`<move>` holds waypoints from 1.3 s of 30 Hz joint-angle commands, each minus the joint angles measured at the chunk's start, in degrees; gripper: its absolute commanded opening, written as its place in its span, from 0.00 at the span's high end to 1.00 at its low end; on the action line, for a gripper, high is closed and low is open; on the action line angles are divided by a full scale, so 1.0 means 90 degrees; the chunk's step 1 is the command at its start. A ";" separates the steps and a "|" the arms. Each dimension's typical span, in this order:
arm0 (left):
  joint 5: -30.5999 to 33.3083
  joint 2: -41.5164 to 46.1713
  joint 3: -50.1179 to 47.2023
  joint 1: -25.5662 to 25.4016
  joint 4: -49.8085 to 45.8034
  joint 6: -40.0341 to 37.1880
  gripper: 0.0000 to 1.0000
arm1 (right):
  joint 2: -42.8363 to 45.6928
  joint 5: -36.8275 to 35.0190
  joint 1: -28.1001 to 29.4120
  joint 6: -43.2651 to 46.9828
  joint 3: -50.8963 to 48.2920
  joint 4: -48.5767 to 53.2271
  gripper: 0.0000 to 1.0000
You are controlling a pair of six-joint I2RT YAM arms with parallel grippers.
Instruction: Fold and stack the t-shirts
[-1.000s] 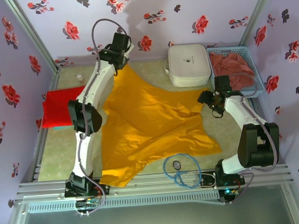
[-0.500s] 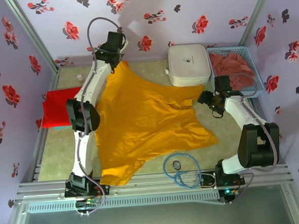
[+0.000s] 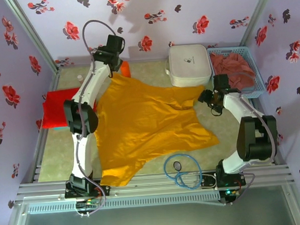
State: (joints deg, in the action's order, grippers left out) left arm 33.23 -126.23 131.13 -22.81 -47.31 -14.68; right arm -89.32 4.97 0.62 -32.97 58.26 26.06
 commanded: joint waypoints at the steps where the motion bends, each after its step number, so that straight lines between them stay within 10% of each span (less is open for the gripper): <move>1: -0.0277 0.1031 -0.0648 -0.0135 -0.0943 0.1324 0.17 | -0.0568 -0.0001 -0.0050 -0.0310 0.0432 -0.0556 0.28; 17: -0.2214 0.4549 -0.6407 -0.0142 -0.0117 0.3642 0.18 | -0.3207 -0.0631 0.0230 -0.0122 0.2545 -0.0248 0.34; 25: -0.2232 0.5198 -0.7598 -0.0057 0.0338 0.3864 0.18 | -0.3205 -0.1017 0.0513 0.0329 0.2824 0.0004 1.00; 39: -0.2422 0.4420 -0.7966 -0.0047 0.0907 0.4082 0.19 | -0.1325 -0.1633 0.1159 0.1062 0.2720 0.0214 1.00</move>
State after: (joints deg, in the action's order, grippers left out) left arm 12.32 -85.38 60.45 -23.66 -41.12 20.32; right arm -103.42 -7.55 10.85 -25.61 81.36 26.02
